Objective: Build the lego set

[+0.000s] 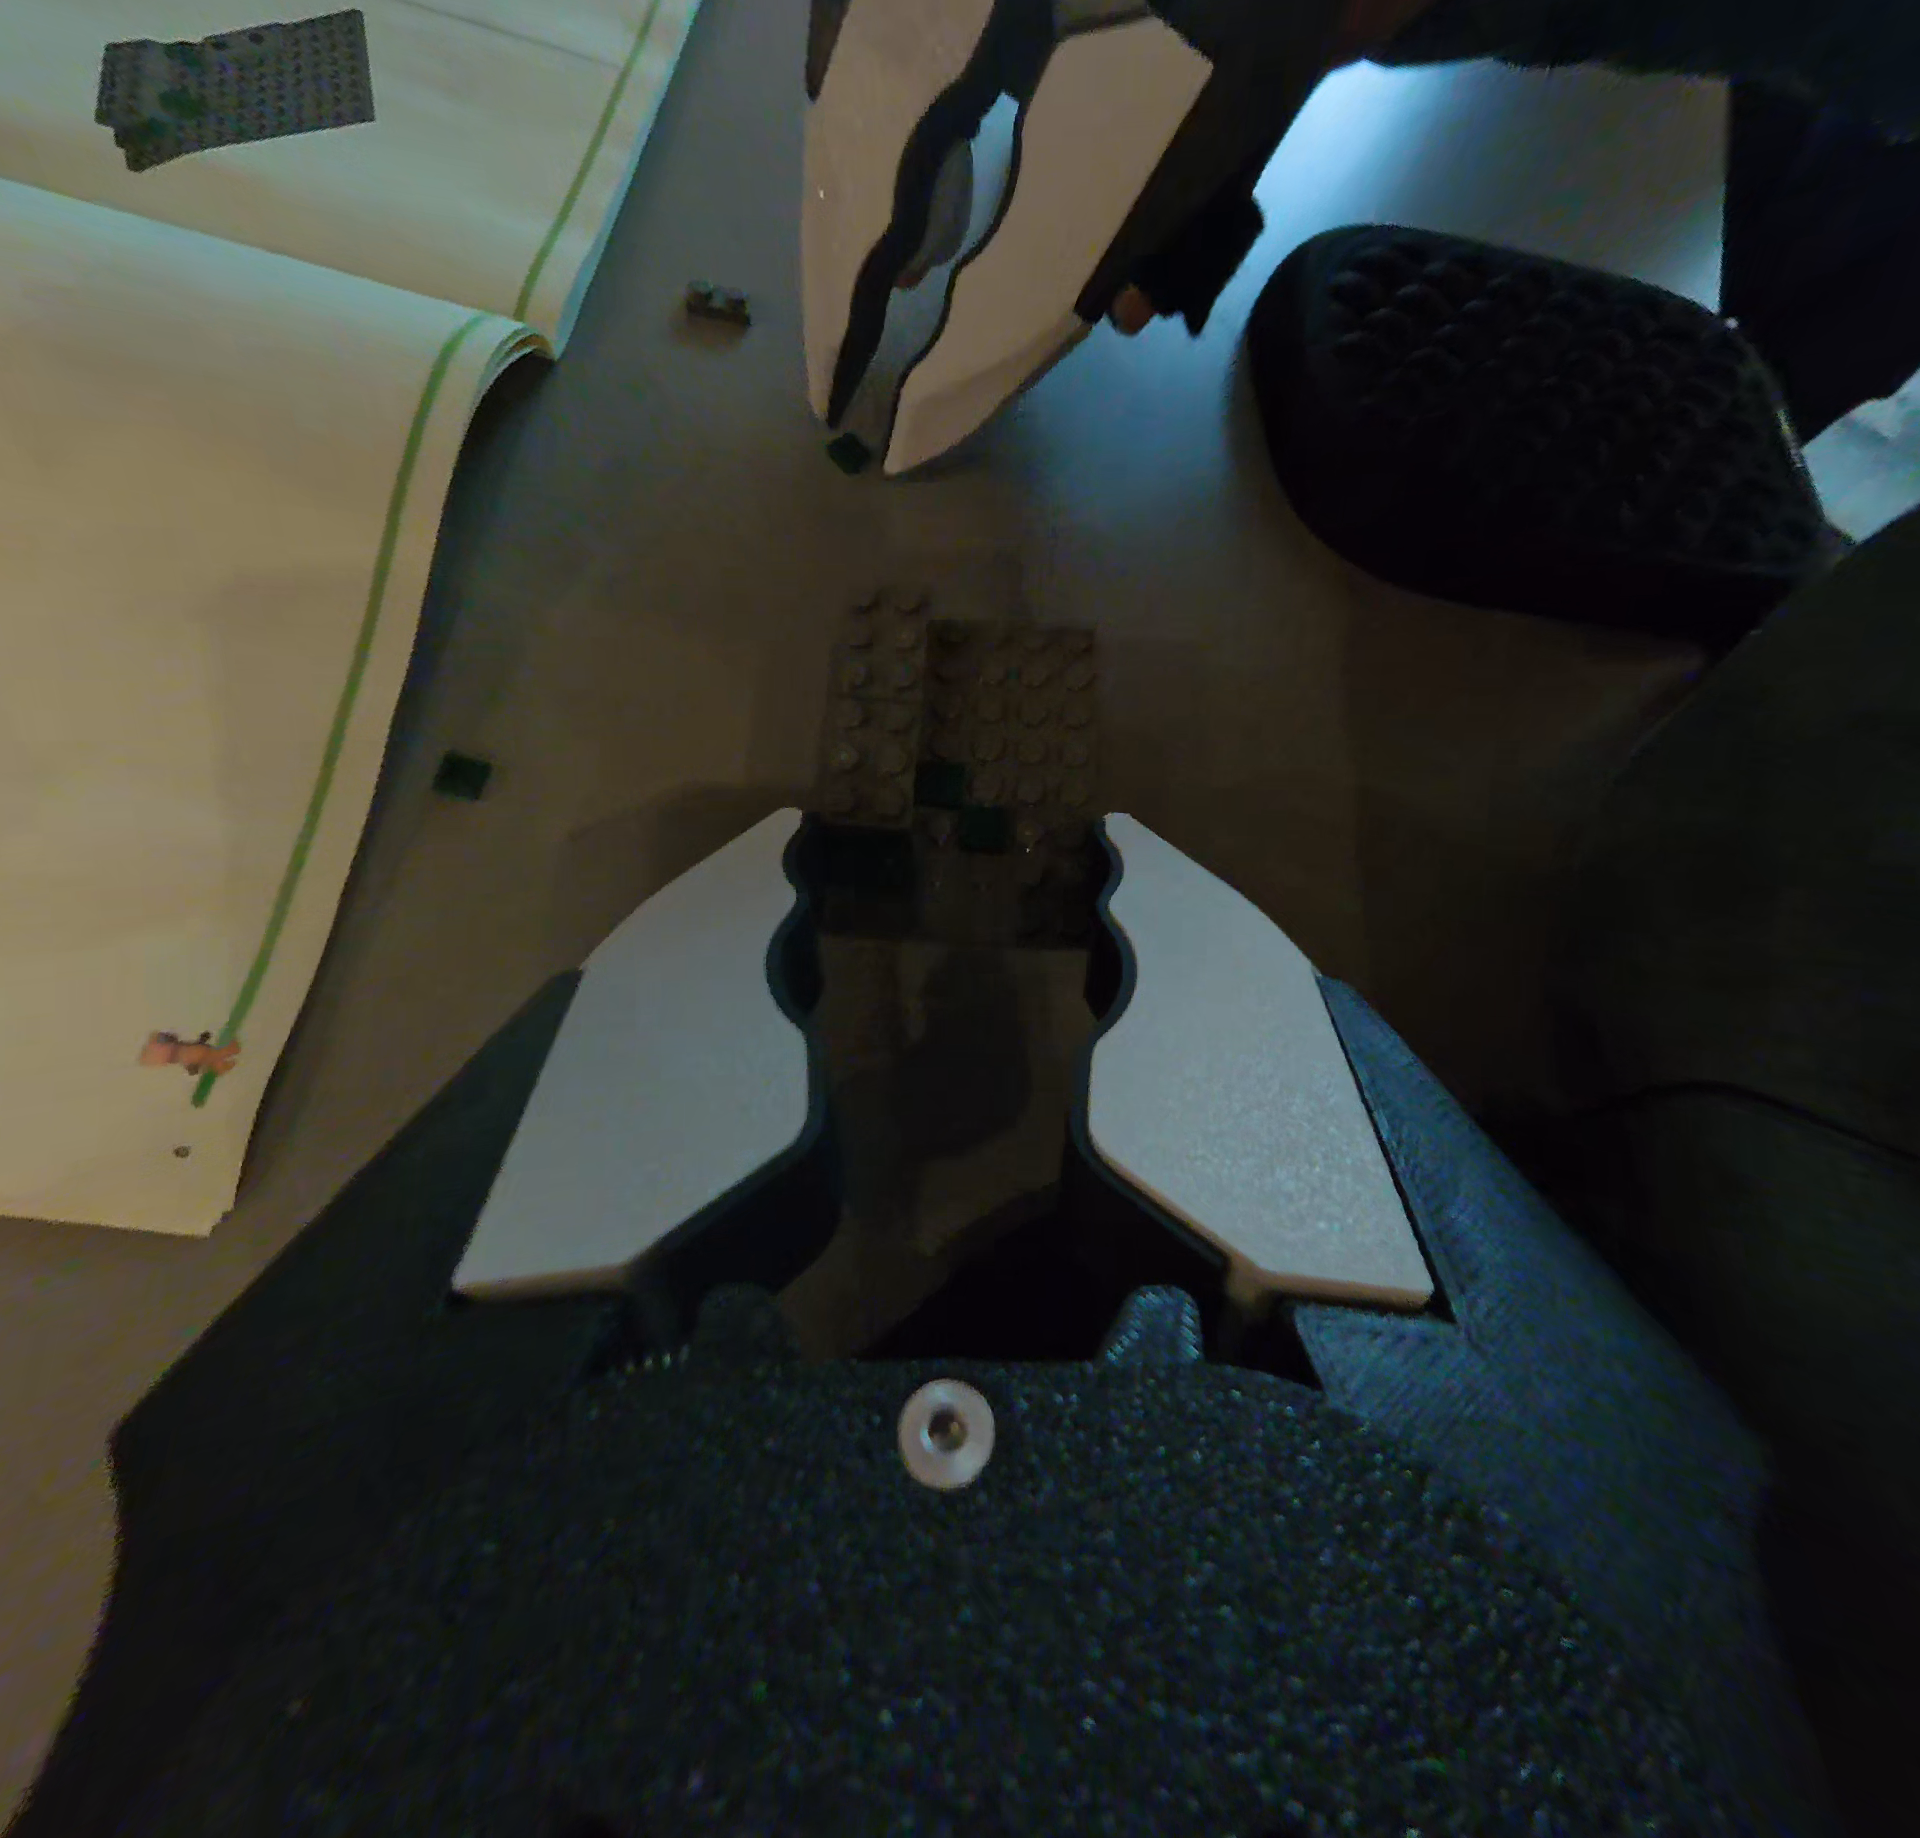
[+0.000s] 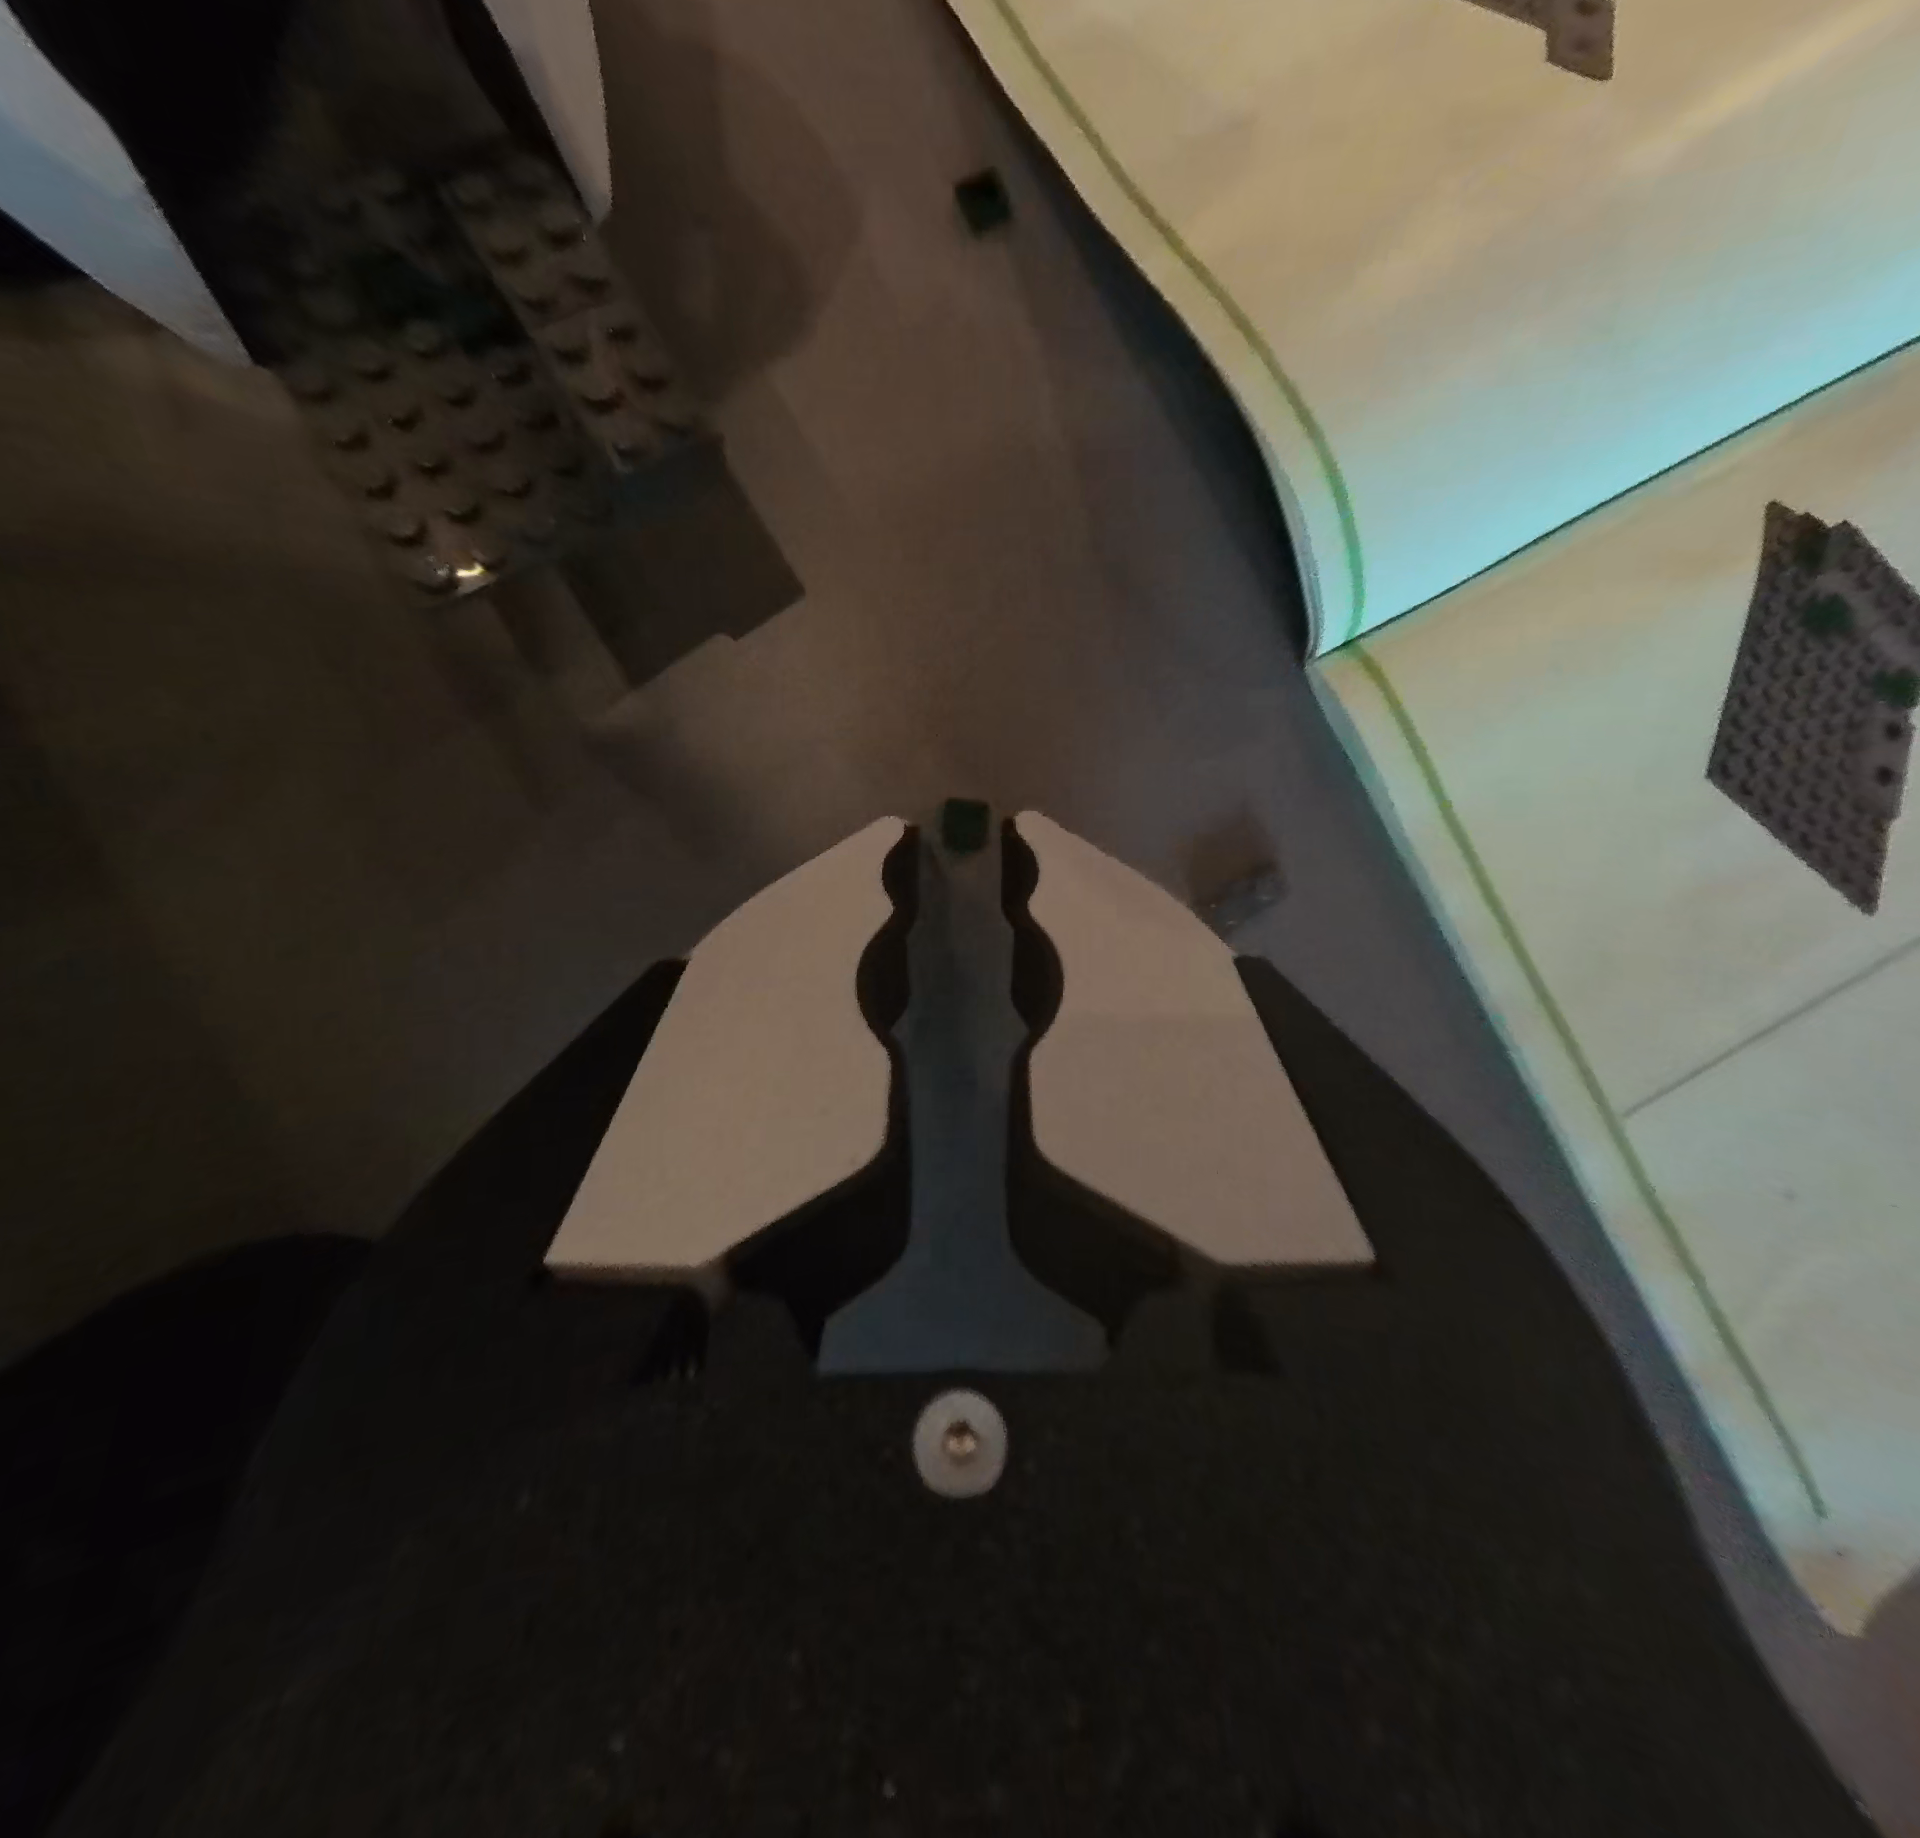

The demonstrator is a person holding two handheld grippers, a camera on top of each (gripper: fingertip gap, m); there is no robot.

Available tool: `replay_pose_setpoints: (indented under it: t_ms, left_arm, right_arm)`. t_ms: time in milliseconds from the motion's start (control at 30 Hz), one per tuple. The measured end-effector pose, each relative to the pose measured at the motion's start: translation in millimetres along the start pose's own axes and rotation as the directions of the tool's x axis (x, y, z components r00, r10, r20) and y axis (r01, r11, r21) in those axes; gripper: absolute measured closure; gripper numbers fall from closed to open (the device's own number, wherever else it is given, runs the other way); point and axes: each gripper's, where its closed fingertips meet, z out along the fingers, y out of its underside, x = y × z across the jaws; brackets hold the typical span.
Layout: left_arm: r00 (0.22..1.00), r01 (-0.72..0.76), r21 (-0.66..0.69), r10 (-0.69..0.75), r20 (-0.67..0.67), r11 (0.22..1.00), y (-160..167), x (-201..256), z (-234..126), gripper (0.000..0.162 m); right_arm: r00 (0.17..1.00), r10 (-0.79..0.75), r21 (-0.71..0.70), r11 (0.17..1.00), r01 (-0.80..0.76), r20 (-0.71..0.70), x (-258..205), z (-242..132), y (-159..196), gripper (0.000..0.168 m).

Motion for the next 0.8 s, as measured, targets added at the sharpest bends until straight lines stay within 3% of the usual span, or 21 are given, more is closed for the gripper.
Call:
replay_pose_setpoints:
  t_ms: [333, 633, 800]
  left_arm:
    - [1.0, 0.022, -0.006, -0.022, -0.006, 1.0, -4, -2, 1, 0.113]
    - [1.0, -0.002, -0.025, 0.001, -0.015, 1.0, -10, 0, 6, 0.113]
    - [0.999, 0.012, -0.032, -0.013, -0.04, 0.999, -14, 3, 10, 0.112]
  right_arm:
    - [1.0, -0.012, 0.019, 1.0, 0.012, 0.008, 3, 2, -1, 0.161]
    - [0.968, -0.22, 0.164, 0.966, 0.198, 0.122, -28, -32, -39, 0.161]
    - [0.941, -0.303, 0.13, 0.95, 0.284, 0.153, -42, -36, -50, 0.161]
